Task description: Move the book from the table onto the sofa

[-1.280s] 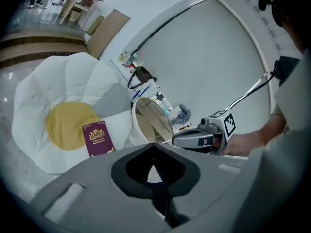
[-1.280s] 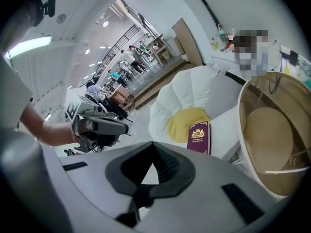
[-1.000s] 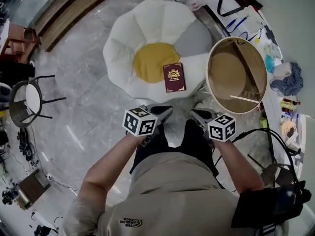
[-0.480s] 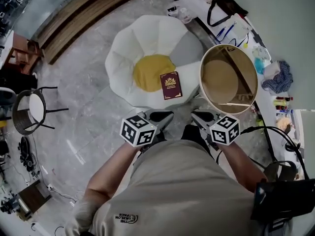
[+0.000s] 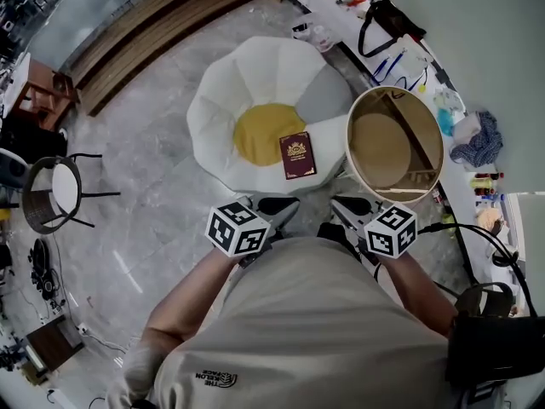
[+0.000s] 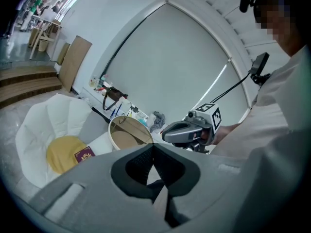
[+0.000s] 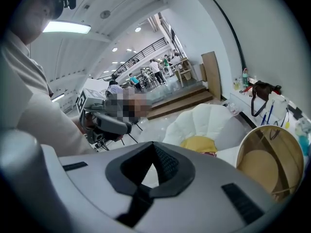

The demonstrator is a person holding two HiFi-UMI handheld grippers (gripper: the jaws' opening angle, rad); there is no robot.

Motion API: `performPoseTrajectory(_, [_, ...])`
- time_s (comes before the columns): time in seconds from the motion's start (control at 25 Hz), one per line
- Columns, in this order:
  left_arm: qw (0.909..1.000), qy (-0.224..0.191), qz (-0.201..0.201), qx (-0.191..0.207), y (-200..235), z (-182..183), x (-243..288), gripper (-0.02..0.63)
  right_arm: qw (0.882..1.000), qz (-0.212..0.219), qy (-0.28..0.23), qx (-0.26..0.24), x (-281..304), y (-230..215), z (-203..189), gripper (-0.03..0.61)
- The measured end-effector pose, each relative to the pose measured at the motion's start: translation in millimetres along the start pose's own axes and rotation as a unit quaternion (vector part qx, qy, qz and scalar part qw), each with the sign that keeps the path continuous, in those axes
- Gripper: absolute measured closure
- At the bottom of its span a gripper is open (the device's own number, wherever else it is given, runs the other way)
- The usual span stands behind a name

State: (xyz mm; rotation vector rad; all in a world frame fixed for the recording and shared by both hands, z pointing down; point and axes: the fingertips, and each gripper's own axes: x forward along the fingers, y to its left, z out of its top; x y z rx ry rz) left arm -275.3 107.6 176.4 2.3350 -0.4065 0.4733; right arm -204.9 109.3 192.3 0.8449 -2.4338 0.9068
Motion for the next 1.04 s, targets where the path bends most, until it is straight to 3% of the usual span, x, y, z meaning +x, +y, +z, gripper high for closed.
performPoseTrajectory(0.6, [0.9996,0.012,-0.026,0.003,-2,-29,-20,0.606,1.000,-0.024,-0.009,0.006,12,37,-15,0.566])
performPoseTrajectory(1.04, [0.9993,0.021,-0.028,-0.009,17,-47,-23,0.606,0.999,-0.038,-0.003,0.012,30,32,-26,0.566])
